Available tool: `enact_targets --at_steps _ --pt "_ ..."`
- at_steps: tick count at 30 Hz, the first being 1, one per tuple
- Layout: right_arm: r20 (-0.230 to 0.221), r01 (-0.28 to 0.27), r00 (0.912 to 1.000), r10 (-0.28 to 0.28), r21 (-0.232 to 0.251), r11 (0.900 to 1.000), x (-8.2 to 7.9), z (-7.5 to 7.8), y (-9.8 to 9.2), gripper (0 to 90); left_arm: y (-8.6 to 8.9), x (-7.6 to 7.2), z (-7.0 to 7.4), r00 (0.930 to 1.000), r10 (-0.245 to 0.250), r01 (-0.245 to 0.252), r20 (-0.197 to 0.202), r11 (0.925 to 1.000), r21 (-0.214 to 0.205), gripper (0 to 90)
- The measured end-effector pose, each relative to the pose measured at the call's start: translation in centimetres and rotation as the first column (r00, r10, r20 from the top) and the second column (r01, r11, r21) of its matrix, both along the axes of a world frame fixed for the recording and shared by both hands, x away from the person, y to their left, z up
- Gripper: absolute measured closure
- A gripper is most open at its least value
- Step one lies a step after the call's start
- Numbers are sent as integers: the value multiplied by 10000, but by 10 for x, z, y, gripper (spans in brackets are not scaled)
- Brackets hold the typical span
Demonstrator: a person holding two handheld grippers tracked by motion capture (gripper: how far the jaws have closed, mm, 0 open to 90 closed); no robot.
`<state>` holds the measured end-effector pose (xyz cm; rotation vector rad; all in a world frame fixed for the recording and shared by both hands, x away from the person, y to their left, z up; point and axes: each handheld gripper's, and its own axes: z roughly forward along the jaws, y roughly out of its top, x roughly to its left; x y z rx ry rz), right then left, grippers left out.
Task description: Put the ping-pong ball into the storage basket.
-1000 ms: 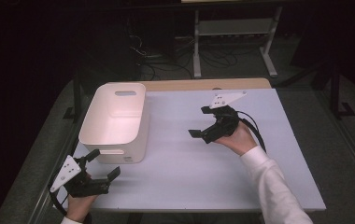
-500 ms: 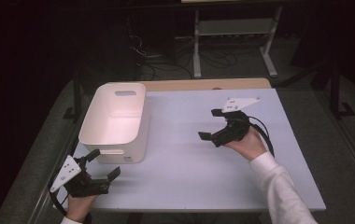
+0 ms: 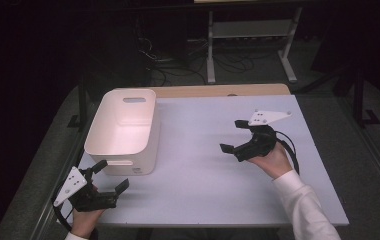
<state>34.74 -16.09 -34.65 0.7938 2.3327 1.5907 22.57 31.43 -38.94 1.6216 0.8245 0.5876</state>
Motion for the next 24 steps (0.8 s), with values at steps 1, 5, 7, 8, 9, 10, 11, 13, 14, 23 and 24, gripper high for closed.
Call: enact_targets --at_steps 1,5,7,8,9,10,11,13,14,23,24 --pt "14 13 10000 -13 16 10000 -1 0 -1 0 0 0 0 10000 -9 9 -2 10000 -2 0" --pt "51 101 9999 -102 235 9997 -4 -1 -7 0 0 0 0 10000 -20 20 -32 10000 -16 0" --pt "54 142 9999 -145 399 9991 -6 -2 -9 0 0 0 0 10000 -5 4 -84 10000 -25 0" --pt "66 146 9999 -149 459 9988 -8 -3 -10 0 0 0 0 10000 -6 6 -96 10000 -6 0" --pt "54 195 9998 -198 476 9987 -9 -4 -11 0 -1 0 0 9999 -5 5 -103 10000 -19 0" --pt "56 189 9998 -192 500 9986 -9 -5 -11 0 0 0 0 9999 -35 36 -117 9999 125 0" --pt "73 193 9998 -197 516 9985 -10 -6 -12 0 0 0 0 9999 -40 42 -110 9999 139 0" --pt "38 228 9997 -230 505 9985 -11 -9 -14 0 0 1 -1 9999 -50 53 -139 9996 261 0" --pt "23 237 9997 -239 553 9982 -11 -10 -14 0 0 1 -1 9999 -71 74 -139 9997 217 0" --pt "89 504 9987 -511 668 9965 -18 -16 -27 0 0 0 -1 9999 -77 80 -128 9997 222 0" --pt "118 572 9982 -582 717 9958 -20 -17 -28 0 0 0 -1 9999 -74 76 -132 9997 220 0"
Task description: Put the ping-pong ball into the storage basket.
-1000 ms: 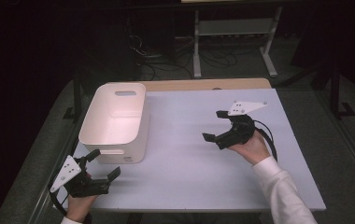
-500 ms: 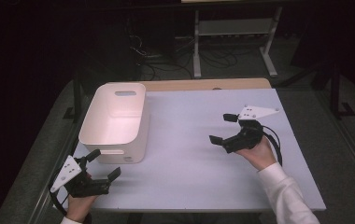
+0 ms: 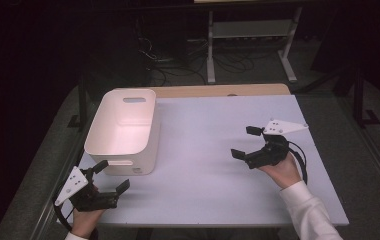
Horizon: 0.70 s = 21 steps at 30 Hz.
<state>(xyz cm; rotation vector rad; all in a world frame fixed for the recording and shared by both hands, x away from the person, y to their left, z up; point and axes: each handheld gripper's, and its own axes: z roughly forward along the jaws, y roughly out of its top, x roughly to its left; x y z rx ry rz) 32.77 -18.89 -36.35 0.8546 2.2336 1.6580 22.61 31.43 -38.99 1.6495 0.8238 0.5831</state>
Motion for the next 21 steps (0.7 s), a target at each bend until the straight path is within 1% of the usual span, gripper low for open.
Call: enact_targets --at_steps 2,7,10,11,13,14,16,21 --pt "27 125 9999 -125 94 9999 -3 -3 -3 0 0 0 0 10000 3 -3 4 10000 -9 0" --pt "-80 332 9994 -331 116 9994 -9 -11 -12 0 0 0 0 10000 -11 11 35 10000 -42 0" --pt "-1 523 9986 -523 155 9985 -12 -15 -16 0 0 0 0 10000 2 -1 53 10000 -83 0" --pt "72 571 9983 -572 127 9983 -13 -16 -17 0 0 0 0 10000 -7 7 62 10000 5 0" --pt "57 683 9976 -685 218 9974 -15 -16 -19 0 0 0 0 10000 -9 9 70 10000 -14 0" --pt "115 695 9975 -699 291 9972 -16 -17 -20 0 0 0 0 10000 -5 6 66 10000 -16 0" --pt "152 786 9968 -791 283 9965 -19 -18 -22 0 0 0 0 10000 2 -1 56 9999 -108 0" --pt "321 1008 9942 -1023 454 9939 -25 -21 -29 0 0 -1 0 10000 7 -6 47 9999 -138 0"
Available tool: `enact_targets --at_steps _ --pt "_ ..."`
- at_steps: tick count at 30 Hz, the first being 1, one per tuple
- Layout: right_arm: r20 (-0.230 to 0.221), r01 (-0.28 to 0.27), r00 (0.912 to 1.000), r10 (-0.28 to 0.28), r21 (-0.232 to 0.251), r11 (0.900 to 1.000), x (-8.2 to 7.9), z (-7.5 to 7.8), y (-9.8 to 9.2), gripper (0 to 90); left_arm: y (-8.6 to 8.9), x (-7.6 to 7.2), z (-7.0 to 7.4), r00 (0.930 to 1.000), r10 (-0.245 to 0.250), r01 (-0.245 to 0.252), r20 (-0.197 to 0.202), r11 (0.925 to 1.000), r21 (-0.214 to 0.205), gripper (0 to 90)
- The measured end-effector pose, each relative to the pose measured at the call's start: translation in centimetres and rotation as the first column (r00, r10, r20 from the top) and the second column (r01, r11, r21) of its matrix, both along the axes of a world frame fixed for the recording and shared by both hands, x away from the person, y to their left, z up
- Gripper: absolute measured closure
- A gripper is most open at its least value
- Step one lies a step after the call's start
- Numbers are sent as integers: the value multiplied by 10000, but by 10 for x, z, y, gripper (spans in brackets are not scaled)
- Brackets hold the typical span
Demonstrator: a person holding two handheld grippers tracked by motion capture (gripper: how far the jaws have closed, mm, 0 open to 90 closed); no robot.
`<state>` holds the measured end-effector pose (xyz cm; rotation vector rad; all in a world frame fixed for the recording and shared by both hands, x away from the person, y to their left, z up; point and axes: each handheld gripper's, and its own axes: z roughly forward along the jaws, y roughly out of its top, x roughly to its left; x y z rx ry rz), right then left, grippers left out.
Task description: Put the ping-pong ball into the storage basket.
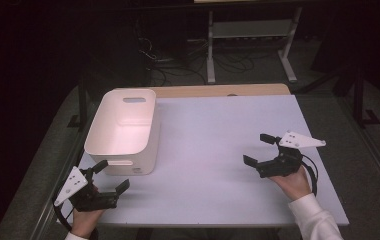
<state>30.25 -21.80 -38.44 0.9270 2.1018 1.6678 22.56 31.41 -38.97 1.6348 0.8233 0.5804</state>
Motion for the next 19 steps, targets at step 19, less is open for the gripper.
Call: enact_targets --at_steps 19 --pt "474 707 9963 -715 182 9973 -25 -13 -14 0 -1 -1 0 9998 -129 130 125 9998 -125 0"
